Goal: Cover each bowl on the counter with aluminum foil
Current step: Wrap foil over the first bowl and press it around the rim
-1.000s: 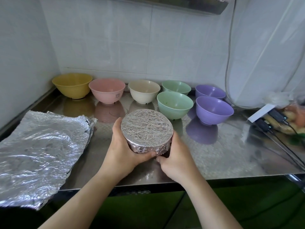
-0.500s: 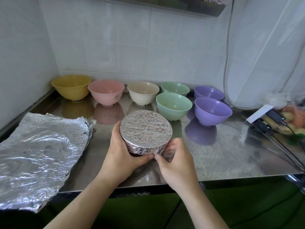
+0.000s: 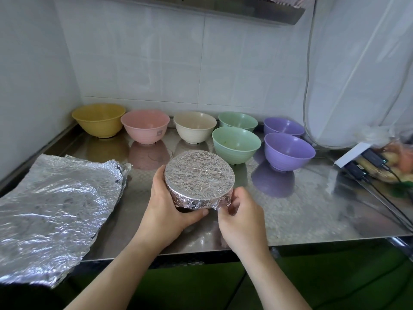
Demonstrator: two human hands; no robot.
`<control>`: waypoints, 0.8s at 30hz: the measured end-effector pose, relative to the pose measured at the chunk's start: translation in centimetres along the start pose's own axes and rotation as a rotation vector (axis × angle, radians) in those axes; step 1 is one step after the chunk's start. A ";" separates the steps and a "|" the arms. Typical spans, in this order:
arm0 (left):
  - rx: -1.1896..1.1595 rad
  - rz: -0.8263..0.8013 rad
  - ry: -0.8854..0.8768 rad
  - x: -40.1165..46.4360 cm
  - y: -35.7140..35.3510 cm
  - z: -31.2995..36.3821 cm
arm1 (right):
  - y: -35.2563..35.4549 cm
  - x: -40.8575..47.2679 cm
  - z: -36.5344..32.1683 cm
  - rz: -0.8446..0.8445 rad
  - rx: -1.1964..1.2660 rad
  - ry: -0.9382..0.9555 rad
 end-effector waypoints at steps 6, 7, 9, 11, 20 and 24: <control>0.005 -0.002 0.004 0.1 0.1 0.3 | 0.6 -0.4 -0.1 -0.030 0.091 0.013; 0.006 -0.002 0.004 0.1 0.1 0.4 | 0.9 -0.4 -0.2 -0.054 0.156 0.011; 0.012 -0.003 0.004 0.1 0.2 0.5 | 1.2 -0.3 -0.2 -0.085 0.208 0.028; 0.011 -0.007 0.006 0.1 0.2 0.5 | 1.1 0.1 -0.1 -0.095 0.223 0.027; 0.012 -0.016 0.028 0.1 0.2 0.5 | 0.8 0.6 0.2 0.016 0.205 0.072; 0.027 -0.020 0.025 0.1 0.1 0.3 | -0.3 0.5 0.1 0.118 0.098 0.108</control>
Point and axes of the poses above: each hand's wrist, its own x-axis towards the middle knuckle, its own y-axis out of the back of the hand, z = x × y, the point moved 1 cm from there along x, towards the middle knuckle, and after that the axes turned 15 degrees about -y, right-handed, at the moved point
